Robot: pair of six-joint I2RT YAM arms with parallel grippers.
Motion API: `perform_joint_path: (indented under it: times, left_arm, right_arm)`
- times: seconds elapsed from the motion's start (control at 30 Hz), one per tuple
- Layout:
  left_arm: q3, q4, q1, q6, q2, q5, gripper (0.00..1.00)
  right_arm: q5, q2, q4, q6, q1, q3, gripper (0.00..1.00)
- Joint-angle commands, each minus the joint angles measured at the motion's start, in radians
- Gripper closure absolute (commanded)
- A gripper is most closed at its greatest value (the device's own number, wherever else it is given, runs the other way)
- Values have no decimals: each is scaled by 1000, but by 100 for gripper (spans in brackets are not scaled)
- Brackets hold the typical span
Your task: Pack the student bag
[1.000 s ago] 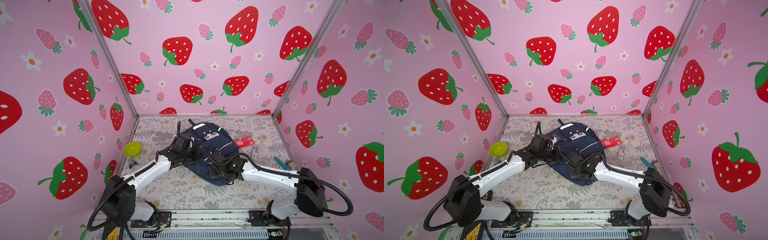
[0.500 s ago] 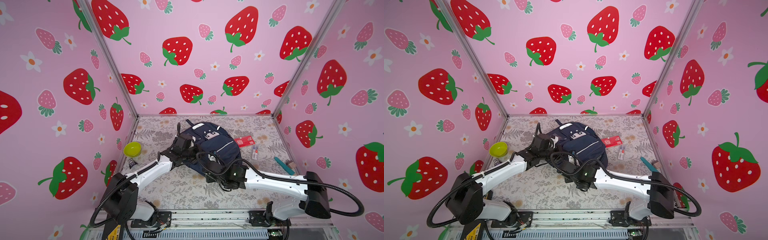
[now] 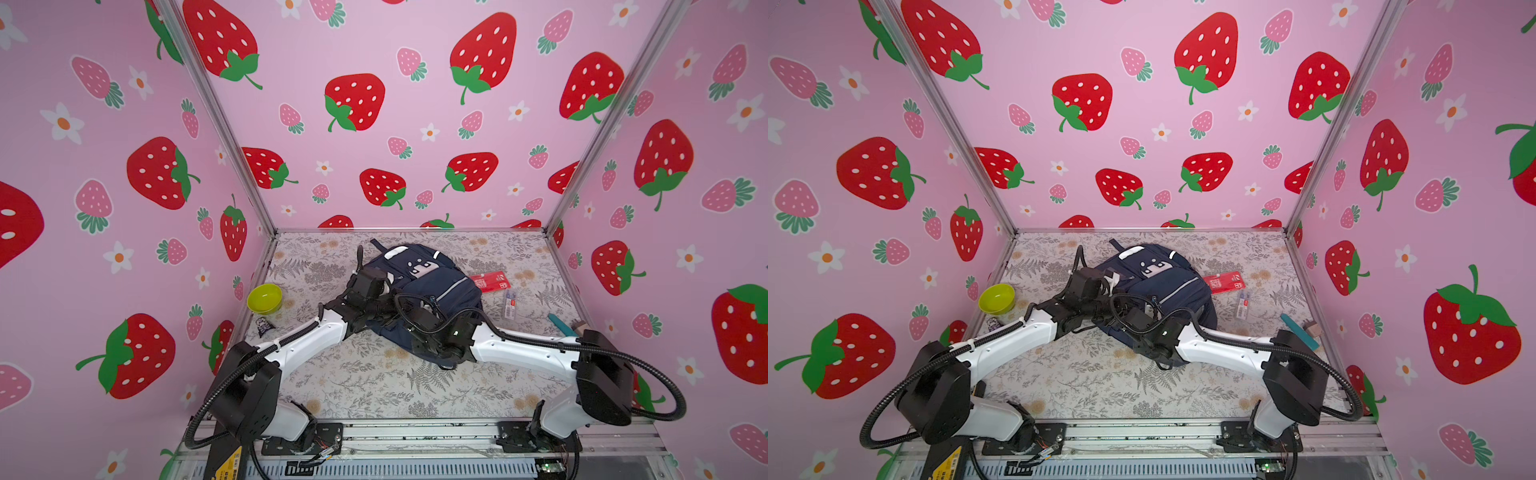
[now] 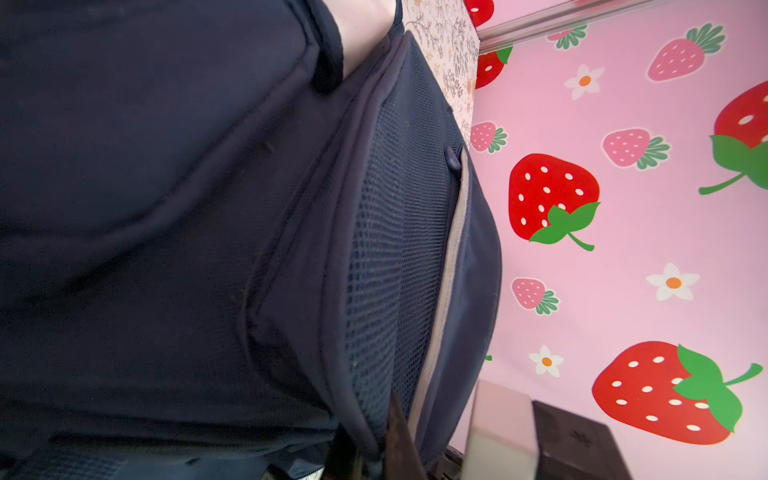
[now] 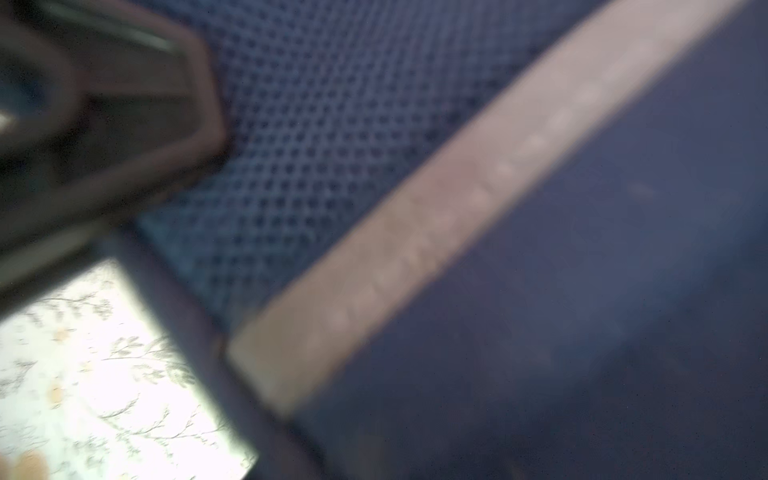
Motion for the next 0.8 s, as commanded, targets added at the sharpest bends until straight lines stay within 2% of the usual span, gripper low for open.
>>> perform_joint_path:
  times: [0.0, 0.17, 0.4, 0.5, 0.63, 0.7, 0.77]
  left_arm:
    - [33, 61, -22, 31, -28, 121, 100]
    - [34, 45, -23, 48, -33, 122, 100]
    - [26, 38, -23, 58, -39, 114, 100]
    - [25, 35, -23, 59, -40, 110, 100]
    - [22, 52, -22, 49, -38, 115, 100]
    - [22, 61, -24, 43, -38, 120, 100]
    - [22, 61, -24, 43, -42, 123, 100]
  right_arm:
    - [63, 21, -46, 36, -17, 35, 64]
    - [75, 10, -66, 47, -24, 18, 82]
    - [79, -16, -82, 32, -24, 7, 96]
    - [67, -29, -91, 23, -21, 12, 96]
    - [85, -34, -95, 35, -19, 11, 74]
    - [104, -21, -97, 39, -22, 22, 73]
    - [117, 4, -99, 36, -26, 45, 79]
